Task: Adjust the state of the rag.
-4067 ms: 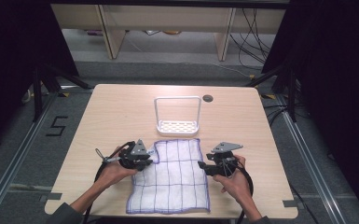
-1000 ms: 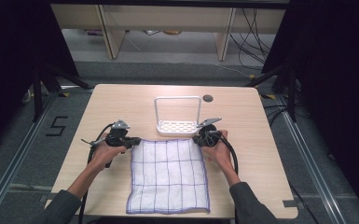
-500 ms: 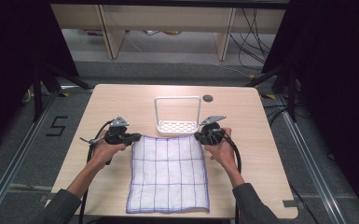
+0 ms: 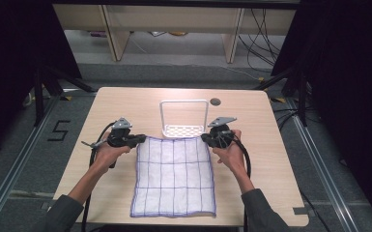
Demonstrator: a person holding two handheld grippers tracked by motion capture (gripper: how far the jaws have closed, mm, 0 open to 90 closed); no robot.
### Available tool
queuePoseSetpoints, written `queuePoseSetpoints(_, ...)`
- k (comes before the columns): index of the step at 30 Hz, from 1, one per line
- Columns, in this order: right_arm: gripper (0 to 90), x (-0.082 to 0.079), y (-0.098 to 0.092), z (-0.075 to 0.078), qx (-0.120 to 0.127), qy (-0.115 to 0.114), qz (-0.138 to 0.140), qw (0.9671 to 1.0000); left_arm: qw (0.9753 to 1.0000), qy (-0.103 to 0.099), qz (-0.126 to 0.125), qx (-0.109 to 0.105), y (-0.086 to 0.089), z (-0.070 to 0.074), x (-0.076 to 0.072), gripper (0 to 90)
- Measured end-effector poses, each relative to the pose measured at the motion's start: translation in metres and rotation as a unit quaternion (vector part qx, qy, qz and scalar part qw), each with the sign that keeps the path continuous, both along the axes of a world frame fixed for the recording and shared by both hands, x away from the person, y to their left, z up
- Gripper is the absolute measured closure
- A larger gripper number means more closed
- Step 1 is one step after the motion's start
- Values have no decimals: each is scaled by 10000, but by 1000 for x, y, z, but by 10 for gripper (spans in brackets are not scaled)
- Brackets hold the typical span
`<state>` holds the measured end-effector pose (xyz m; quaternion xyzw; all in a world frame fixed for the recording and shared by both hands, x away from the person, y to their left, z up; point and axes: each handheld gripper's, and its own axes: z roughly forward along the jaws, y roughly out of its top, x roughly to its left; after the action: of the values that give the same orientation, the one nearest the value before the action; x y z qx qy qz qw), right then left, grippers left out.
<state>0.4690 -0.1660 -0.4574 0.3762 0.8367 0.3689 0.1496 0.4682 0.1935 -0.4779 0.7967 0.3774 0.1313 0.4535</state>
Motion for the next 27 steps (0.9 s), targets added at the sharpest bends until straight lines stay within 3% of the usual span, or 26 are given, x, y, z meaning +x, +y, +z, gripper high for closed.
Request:
queuePoseSetpoints(3,868,1,-2,1,-3,-138,78,9999,10000,-13,-5,-10,0,1,1,861)
queuePoseSetpoints(6,869,-2,-2,6,64,-43,-59,10000,10000,-44,-33,-35,0,3,2,861)
queuePoseSetpoints(8,869,0,-4,7,57,-189,32,9998,10000,-59,1,-64,1,5,2,861)
queuePoseSetpoints(11,869,-2,-7,13,110,-188,-5,9998,9997,-156,9,-162,1,12,4,860)
queuePoseSetpoints(12,870,-1,-8,13,147,-304,12,9994,9997,-160,-15,-181,2,15,5,861)
queuePoseSetpoints(18,870,-5,-14,29,282,-424,-69,9987,9988,-354,-19,-343,2,30,5,861)
queuePoseSetpoints(23,870,-17,-15,41,243,-585,35,9980,9985,-468,-152,-253,7,38,-10,861)
queuePoseSetpoints(27,870,-40,-14,45,18,-785,332,9964,9974,-520,-402,-288,10,38,-36,861)
